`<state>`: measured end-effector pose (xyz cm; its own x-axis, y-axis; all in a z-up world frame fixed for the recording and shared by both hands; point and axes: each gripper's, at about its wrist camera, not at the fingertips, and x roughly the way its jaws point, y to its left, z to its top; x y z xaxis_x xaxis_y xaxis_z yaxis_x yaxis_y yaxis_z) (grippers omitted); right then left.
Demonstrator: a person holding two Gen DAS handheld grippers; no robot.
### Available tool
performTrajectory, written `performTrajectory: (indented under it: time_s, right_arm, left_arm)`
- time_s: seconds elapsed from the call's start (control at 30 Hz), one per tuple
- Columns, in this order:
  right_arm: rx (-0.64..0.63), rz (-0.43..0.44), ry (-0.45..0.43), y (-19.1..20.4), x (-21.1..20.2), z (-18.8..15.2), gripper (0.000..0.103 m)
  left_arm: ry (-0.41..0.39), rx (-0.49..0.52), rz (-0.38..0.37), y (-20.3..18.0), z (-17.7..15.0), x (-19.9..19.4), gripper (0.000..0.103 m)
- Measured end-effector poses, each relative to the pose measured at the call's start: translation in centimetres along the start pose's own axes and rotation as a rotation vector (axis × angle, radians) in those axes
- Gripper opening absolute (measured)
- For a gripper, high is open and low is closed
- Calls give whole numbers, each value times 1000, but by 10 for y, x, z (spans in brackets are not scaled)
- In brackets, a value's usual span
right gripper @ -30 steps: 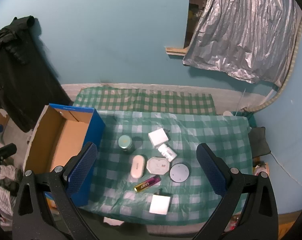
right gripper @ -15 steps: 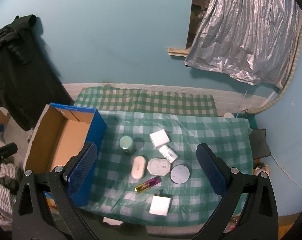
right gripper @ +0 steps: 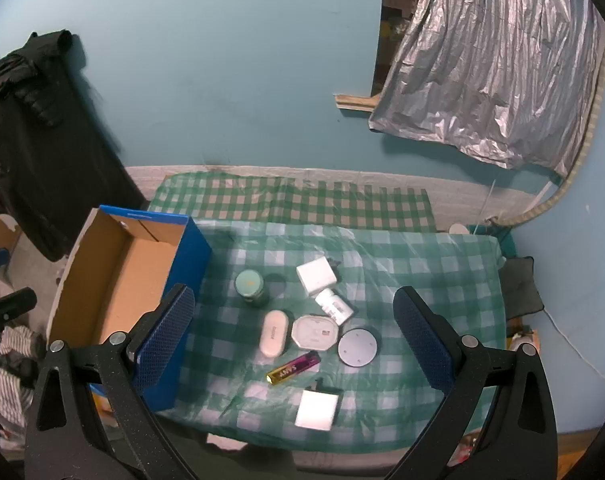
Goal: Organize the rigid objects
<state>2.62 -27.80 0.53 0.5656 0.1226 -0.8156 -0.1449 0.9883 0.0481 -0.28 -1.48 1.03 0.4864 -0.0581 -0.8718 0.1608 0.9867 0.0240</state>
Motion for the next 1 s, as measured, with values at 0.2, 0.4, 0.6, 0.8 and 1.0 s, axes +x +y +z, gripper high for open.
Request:
performTrajectory:
  time_s: [0.2, 0.4, 0.6, 0.8, 1.0]
  right_arm:
    - [1, 0, 1, -1, 0, 0, 100]
    - [0, 2, 3, 0, 0, 1, 100]
    - [2, 3, 1, 0, 0, 1, 100]
    - [2, 2, 0, 0, 0, 1, 100]
    - [2, 4, -1, 0, 0, 1, 100]
  left_arm:
    - [4, 0, -3, 1, 0, 2, 101]
    - [4, 7, 0, -6, 3, 0, 101]
    - [4, 9, -1, -5, 3, 0, 101]
    - [5, 10, -2, -8, 1, 0, 101]
    - [6, 14, -3, -4, 3, 1, 101]
